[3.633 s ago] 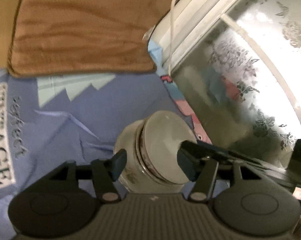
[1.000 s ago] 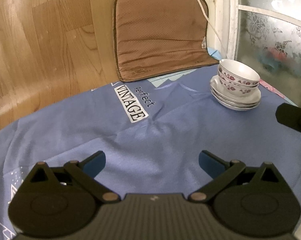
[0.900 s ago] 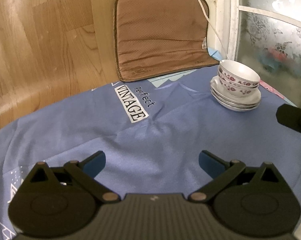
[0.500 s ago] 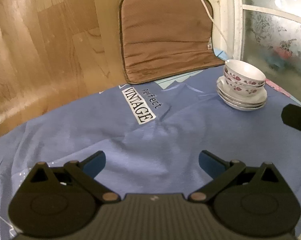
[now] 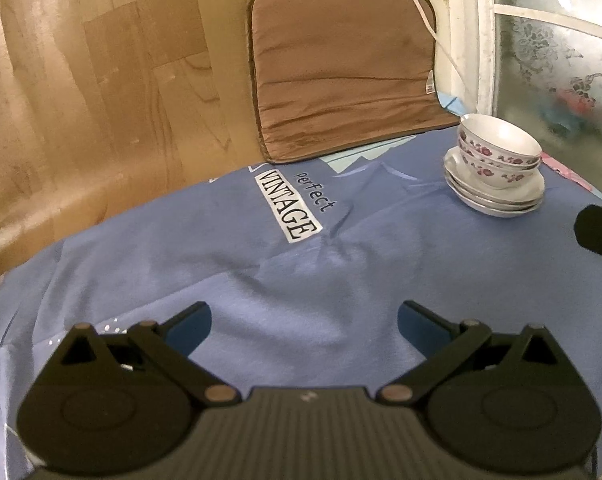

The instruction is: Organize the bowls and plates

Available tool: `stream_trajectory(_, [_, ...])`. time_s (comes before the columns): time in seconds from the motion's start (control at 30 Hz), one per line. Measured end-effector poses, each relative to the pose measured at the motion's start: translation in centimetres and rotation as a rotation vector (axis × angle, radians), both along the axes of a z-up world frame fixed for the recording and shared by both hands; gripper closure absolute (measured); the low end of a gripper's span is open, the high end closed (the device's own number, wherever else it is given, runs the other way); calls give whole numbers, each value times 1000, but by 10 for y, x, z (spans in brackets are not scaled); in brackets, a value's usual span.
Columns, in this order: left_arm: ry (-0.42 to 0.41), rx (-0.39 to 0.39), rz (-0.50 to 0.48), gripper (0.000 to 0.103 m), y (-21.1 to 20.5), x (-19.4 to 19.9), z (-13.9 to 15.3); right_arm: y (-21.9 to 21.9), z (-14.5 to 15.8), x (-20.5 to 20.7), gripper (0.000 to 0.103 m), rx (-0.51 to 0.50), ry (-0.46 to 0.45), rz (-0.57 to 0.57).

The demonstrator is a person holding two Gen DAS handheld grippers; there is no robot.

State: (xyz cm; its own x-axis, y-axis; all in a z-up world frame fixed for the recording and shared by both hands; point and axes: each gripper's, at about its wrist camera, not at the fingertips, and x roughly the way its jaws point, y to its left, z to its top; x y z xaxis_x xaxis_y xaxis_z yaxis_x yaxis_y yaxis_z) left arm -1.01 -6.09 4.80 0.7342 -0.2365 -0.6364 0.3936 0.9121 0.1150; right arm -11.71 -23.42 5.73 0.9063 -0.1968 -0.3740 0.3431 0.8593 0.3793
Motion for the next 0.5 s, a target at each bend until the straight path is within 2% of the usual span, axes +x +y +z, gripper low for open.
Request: stream_trajectory(0.5, [14,20,-1,0,-2,0,-1,0,-2,0,0,7,2,0])
